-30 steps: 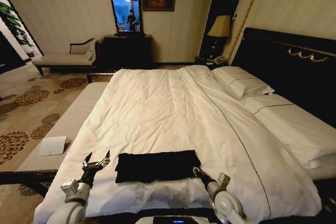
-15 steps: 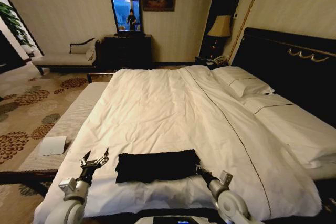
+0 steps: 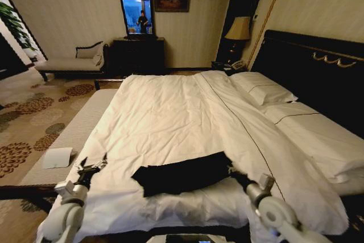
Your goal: Fold the clothes on the bed.
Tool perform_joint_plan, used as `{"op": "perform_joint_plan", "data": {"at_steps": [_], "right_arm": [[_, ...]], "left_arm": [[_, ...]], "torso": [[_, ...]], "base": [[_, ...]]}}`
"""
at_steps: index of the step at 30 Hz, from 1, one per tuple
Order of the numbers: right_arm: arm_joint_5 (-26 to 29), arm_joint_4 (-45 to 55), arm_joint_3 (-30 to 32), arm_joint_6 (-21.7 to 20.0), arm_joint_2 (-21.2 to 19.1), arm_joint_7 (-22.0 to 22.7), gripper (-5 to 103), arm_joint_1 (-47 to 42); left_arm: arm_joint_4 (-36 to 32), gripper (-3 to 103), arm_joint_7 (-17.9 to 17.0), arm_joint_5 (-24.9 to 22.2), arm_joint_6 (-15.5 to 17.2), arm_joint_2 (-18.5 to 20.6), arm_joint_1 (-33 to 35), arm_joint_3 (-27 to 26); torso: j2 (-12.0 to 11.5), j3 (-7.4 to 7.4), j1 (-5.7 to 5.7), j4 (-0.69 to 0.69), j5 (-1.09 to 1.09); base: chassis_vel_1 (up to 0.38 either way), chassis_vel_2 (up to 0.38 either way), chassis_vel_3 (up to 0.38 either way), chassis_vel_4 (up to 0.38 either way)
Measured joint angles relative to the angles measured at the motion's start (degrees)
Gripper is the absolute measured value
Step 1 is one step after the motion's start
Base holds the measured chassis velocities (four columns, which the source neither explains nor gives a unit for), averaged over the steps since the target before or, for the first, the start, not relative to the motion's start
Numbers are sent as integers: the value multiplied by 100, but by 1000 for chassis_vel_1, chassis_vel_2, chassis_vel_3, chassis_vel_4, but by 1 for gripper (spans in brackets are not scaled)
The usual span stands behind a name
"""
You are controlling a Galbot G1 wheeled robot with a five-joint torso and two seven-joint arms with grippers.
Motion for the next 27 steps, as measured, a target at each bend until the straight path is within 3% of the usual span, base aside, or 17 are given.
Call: {"op": "perform_joint_plan", "data": {"at_steps": [7, 10, 15, 16, 17, 21, 25, 27], "right_arm": [[-569, -220, -120, 158, -107, 107, 2, 214], [-784, -169, -326, 331, -27, -39, 2, 379], [-974, 41, -761, 758, 188, -772, 2, 541], [-1052, 72, -1035, 975, 285, -1173, 2, 666], [-1052, 72, -1035, 975, 285, -1173, 2, 666], [-1109, -134, -1941, 1181, 417, -1936, 2, 1402], [-1126, -333, -2377, 1192, 460, -2155, 2, 1813], [-1167, -619, -3019, 1190, 533, -2347, 2, 2420]], "left_arm": [[420, 100, -94, -380, 101, 276, -150, -658], [580, 100, -94, -487, 97, 374, -137, -895], [774, 100, -94, -500, 87, 474, -153, -1004], [792, 100, -93, -495, 92, 492, -168, -963], [792, 100, -93, -495, 92, 492, -168, -963], [725, 100, -92, -449, 96, 431, -24, -997], [691, 100, -92, -441, 94, 402, 58, -1054], [658, 100, -90, -441, 81, 387, 163, -1150]], "torso": [[0, 0, 0, 0, 0], [0, 0, 0, 1, 0], [0, 0, 0, 2, -2], [0, 0, 0, -1, -2], [0, 0, 0, -1, -2], [0, 0, 0, 1, -1], [0, 0, 0, 2, -1], [0, 0, 0, 1, -1]], "base": [[0, 0, 0, 0], [0, 0, 0, 0], [0, 0, 0, 0], [0, 0, 0, 0], [0, 0, 0, 0], [0, 0, 0, 0], [0, 0, 0, 0], [0, 0, 0, 0]]}}
